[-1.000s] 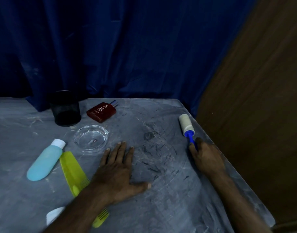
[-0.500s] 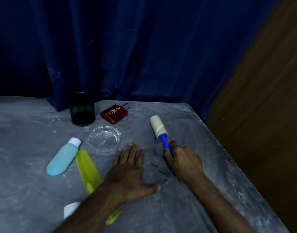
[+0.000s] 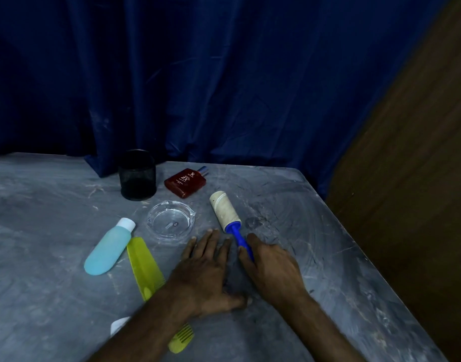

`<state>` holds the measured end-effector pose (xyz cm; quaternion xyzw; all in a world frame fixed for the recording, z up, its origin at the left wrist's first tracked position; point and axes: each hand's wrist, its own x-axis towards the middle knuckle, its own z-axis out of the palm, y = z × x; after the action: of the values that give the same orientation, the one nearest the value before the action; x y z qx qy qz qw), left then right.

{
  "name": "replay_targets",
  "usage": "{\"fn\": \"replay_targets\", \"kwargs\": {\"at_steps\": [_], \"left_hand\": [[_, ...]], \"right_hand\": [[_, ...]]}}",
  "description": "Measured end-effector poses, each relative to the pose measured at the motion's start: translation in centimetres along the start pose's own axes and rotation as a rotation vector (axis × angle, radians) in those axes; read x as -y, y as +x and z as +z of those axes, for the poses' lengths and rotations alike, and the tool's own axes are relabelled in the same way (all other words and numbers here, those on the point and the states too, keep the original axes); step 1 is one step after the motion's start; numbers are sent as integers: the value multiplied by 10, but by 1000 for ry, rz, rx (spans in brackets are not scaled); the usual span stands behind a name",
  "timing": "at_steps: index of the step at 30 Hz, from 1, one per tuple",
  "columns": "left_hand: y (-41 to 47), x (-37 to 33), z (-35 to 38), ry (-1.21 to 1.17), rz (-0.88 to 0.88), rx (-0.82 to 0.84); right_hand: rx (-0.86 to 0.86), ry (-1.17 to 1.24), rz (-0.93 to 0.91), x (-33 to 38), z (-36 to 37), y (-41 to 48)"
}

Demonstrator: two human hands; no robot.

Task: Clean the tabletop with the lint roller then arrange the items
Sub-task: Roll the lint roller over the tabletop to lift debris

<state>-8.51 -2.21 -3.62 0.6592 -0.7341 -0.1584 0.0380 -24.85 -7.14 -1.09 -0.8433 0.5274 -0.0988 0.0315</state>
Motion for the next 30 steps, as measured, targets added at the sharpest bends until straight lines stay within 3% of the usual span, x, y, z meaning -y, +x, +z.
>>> {"fn": "replay_targets", "kwargs": {"at_steps": [12,30], "left_hand": [[-3,3,4,47,-13,19],[-9,3,-7,87,-15,124]], "right_hand": [[-16,165,194,1,3,-27],[-59,178,613,-78,-40,-71]]}}
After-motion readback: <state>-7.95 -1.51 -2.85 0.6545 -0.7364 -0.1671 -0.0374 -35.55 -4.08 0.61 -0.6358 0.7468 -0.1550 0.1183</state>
